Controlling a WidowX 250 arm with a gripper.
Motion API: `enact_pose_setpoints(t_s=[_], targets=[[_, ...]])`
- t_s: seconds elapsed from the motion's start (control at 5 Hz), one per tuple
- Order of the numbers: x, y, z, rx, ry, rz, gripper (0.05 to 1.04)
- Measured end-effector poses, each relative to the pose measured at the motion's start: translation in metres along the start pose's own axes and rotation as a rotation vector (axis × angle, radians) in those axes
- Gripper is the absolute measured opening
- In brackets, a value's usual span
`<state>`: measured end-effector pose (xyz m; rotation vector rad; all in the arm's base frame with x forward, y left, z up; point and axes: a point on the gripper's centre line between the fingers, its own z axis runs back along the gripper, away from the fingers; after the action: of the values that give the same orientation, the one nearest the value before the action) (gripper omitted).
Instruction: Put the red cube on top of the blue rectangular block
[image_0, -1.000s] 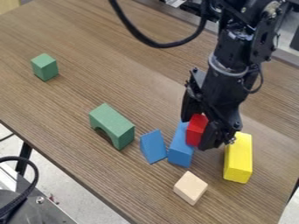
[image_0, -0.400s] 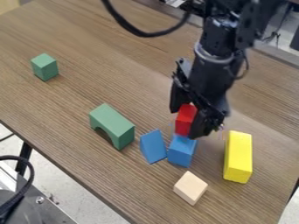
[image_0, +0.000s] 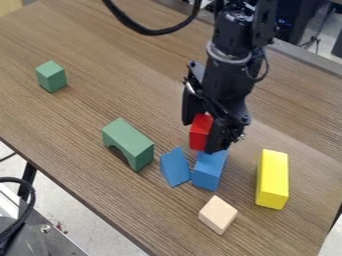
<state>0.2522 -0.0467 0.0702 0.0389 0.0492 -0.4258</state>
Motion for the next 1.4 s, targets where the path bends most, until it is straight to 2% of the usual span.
enact_pose_setpoints(t_s=[0.4,0.6,0.8,1.0,1.2,1.4], targets=[[0.002,-0.009,-0.004,0.004,0.016,-0.045,0.77],[0.006,-0.012,-0.006,0.007,0.002,-0.07,0.77],[0.009,-0.013,-0.01,0.065,-0.016,-0.129,0.77],[0.009,-0.014,-0.011,0.073,0.009,-0.113,0.807],[0.006,-0.012,-0.014,0.083,0.028,-0.095,1.011],[0.006,-0.012,-0.007,0.068,0.006,-0.06,1.004]])
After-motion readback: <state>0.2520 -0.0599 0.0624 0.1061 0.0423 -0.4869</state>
